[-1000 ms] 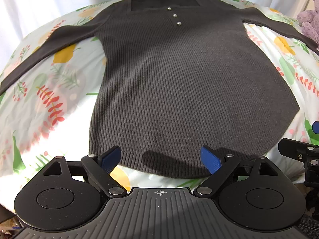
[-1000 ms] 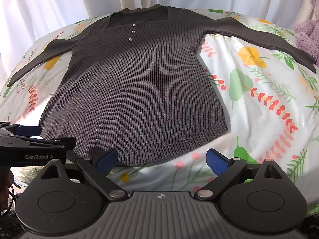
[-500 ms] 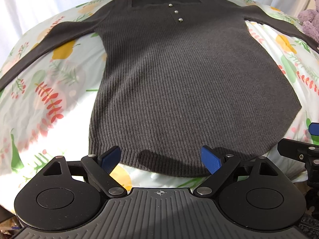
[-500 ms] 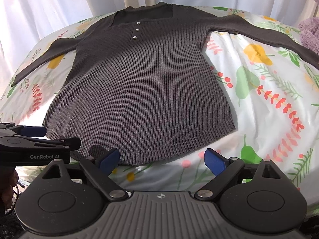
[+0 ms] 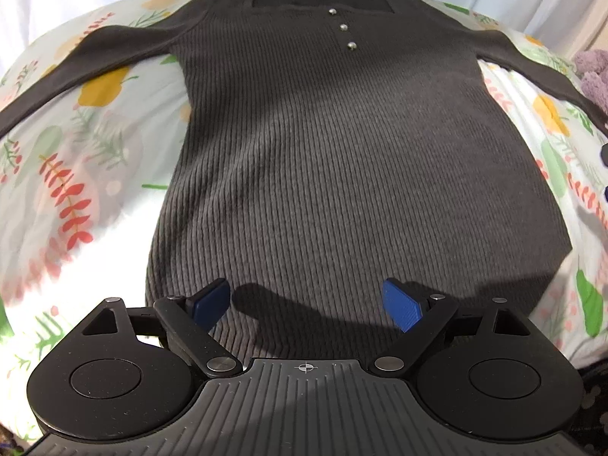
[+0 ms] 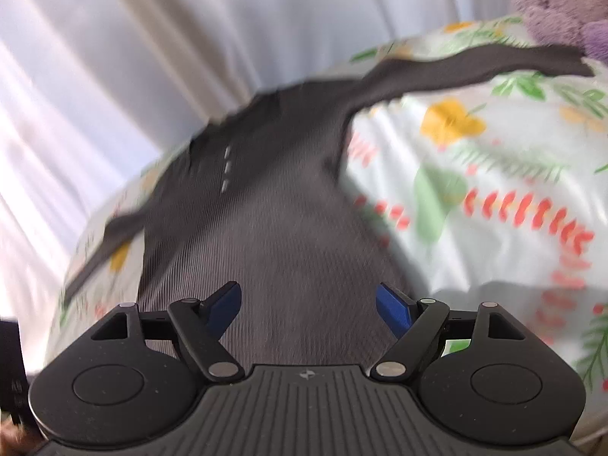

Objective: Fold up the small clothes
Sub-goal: 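Grasp the sweater sleeve cuff with the right gripper and lift it, then carry the sleeve across the sweater body with the right gripper and release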

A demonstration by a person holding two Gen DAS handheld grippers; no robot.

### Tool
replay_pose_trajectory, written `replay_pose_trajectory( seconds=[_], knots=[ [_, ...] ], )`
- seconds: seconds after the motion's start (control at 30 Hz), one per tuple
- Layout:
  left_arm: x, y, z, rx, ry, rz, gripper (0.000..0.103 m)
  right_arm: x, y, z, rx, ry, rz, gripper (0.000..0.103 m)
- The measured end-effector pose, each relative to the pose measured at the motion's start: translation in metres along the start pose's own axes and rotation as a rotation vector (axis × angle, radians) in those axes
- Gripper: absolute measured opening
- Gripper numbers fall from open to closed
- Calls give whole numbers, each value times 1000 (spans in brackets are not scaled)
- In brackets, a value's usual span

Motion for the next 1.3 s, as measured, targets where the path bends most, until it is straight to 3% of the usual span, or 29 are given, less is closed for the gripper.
replay_pose_trajectory(
  seconds=[0.2, 0.37, 0.47, 0.57, 0.7, 0.77, 0.8, 0.87, 0.97, 1.03, 1.1, 1.2, 1.3],
  knots=[
    [-25, 43, 0, 71, 104, -52, 92, -6, 114, -108, -100, -132, -242, 80],
    [-44, 70, -2, 141, 162, -78, 93, -20, 192, -233, -393, -206, -378, 52],
    [-49, 80, -1, 198, 184, -100, 94, -41, 205, -293, -573, -223, -365, 38],
    [-52, 87, -1, 231, 191, -109, 95, -54, 202, -323, -668, -237, -348, 38],
    [-54, 91, 1, 262, 198, -110, 96, -62, 205, -338, -728, -195, -382, 37],
    [-55, 92, 1, 267, 199, -110, 96, -64, 206, -341, -760, -181, -394, 26],
    [-55, 94, 2, 267, 199, -107, 96, -65, 205, -344, -772, -180, -393, 16],
    [-56, 97, 3, 257, 194, -96, 95, -66, 201, -348, -788, -183, -399, 10],
    [-53, 108, 5, 235, 177, -115, 90, -60, 203, -337, -718, -240, -415, 8],
    [-48, 119, 4, 218, 147, -154, 90, -51, 215, -304, -567, -285, -453, 8],
    [-42, 134, 2, 199, 89, -197, 90, -48, 230, -247, -377, -260, -492, 8],
    [-33, 160, -2, 204, -14, -258, 90, -61, 234, -128, -85, -48, -491, 8],
    [-29, 185, -7, 220, -156, -308, 90, -95, 200, -24, 128, 159, -367, 10]
  ],
)
Point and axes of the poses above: each gripper's, at about its wrist camera, not at the fingertips, and x roughly against the way its jaws point, z to its left, y to its top, the point moved 8 cm from there along -x, roughly the way its jaws point, and after that the axes turned 3 degrees about y, right-handed, at the moved point
